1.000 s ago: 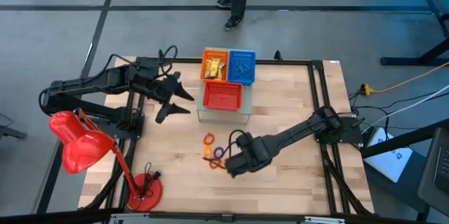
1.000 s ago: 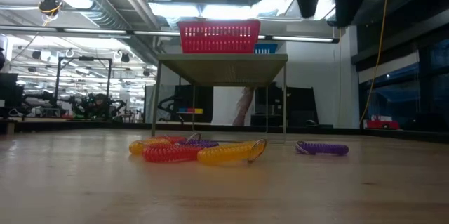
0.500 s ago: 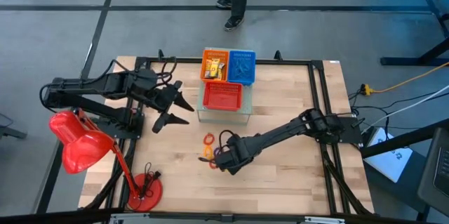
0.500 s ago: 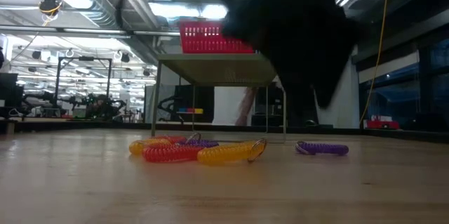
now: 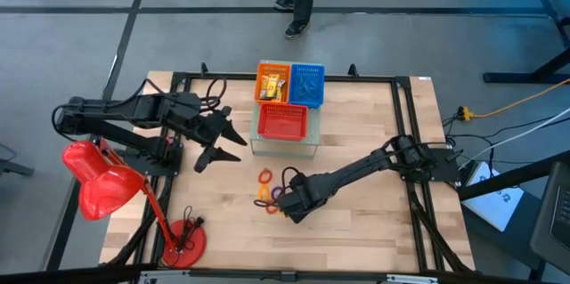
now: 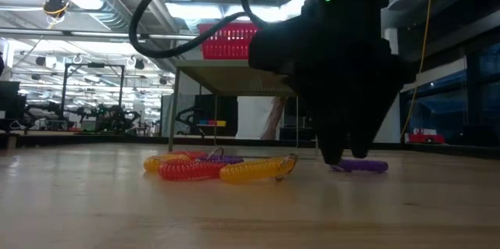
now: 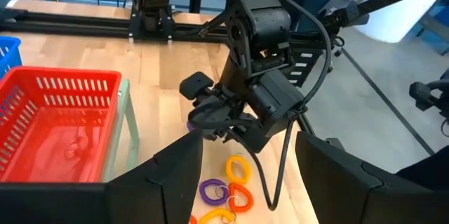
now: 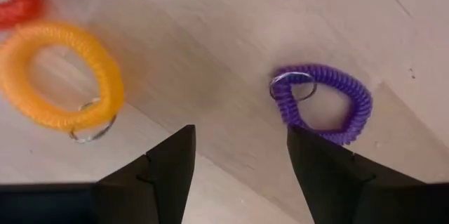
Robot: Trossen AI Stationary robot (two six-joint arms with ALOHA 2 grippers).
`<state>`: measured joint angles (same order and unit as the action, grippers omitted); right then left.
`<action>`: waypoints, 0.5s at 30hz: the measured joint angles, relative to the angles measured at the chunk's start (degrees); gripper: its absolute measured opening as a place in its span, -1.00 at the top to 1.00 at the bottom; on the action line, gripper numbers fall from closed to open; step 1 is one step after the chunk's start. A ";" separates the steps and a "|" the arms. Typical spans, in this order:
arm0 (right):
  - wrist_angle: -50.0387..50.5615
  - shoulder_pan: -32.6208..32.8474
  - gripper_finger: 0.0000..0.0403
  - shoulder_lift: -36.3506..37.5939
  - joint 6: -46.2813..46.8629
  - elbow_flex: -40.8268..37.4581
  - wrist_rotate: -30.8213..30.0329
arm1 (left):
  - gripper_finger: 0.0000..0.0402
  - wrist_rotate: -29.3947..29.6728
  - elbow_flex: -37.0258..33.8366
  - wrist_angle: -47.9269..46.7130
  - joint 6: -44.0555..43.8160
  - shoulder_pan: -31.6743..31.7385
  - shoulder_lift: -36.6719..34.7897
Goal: Pick & Place Office Desk Supplies
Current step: Put the violet spring keychain into the red bin
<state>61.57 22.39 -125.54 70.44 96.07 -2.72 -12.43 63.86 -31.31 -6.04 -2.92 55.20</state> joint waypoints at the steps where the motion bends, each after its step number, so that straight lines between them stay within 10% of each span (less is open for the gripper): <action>1: 0.02 0.02 -0.12 0.00 -0.62 0.00 -0.78 | -0.12 0.00 0.00 0.00 -0.43 0.00 0.22; 15: -10.80 0.47 -0.03 2.47 -3.24 -9.13 -4.01 | -0.10 -0.10 0.02 2.72 -6.43 0.00 4.48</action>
<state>50.77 22.87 -123.07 67.20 86.94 -6.73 -12.53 63.88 -28.59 -12.46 -2.92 59.68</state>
